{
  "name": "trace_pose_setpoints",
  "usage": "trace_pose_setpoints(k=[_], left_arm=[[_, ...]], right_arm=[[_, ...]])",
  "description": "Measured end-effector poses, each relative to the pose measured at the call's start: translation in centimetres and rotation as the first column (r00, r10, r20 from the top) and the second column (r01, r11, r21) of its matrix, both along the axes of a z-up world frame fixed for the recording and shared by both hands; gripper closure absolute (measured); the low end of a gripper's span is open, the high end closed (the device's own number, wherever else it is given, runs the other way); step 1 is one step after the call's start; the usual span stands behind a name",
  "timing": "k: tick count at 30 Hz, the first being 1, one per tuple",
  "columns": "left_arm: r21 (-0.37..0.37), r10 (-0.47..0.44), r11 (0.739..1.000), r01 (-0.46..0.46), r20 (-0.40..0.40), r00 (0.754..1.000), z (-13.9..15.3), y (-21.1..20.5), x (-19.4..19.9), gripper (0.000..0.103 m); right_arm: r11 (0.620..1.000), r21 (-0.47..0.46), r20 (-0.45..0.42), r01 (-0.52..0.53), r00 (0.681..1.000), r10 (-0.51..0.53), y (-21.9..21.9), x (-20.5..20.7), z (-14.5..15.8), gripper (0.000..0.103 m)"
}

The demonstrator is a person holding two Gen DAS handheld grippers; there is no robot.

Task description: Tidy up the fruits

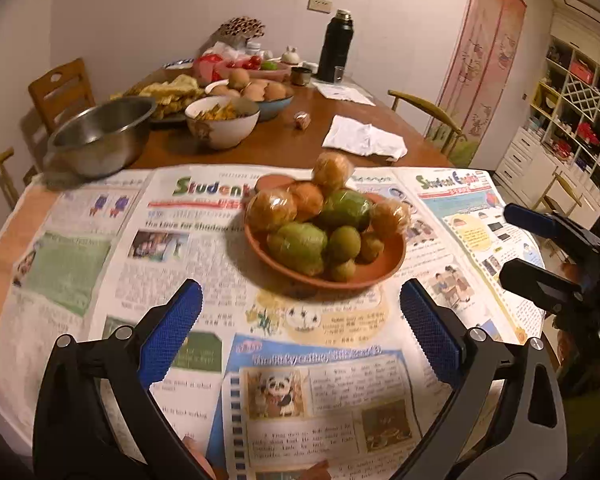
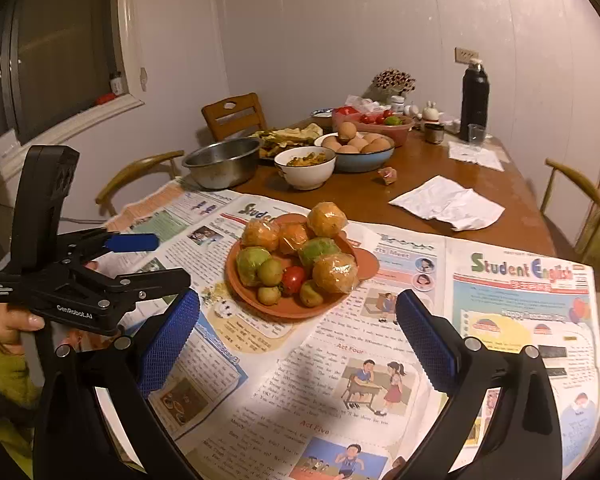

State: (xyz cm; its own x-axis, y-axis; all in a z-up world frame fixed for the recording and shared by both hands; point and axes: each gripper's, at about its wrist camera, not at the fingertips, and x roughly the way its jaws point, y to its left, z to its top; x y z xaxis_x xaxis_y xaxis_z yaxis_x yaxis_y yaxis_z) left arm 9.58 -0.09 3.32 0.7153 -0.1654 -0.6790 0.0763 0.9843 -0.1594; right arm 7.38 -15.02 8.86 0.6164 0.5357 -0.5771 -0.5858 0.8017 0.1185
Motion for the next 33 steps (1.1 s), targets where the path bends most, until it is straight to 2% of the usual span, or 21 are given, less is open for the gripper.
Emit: trace_pose_setpoints(k=[4, 17, 33], left_arm=[[-0.015, 0.032, 0.999, -0.032, -0.021, 0.999, -1.0, 0.4, -0.9, 0.01], [-0.035, 0.061, 0.997, -0.064, -0.086, 0.994, -4.0, 0.7, -3.6, 0.01], [-0.035, 0.054, 0.998, -0.057, -0.08, 0.995, -4.0, 0.0, -3.9, 0.01]], right_arm=[[0.998, -0.046, 0.021, 0.033, 0.999, -0.032, 0.5, -0.9, -0.8, 0.005], [0.995, -0.077, -0.053, 0.061, 0.996, -0.065, 0.5, -2.4, -4.2, 0.005], [0.995, -0.081, -0.07, 0.057, 0.996, -0.062, 0.6, -2.7, -4.7, 0.005]])
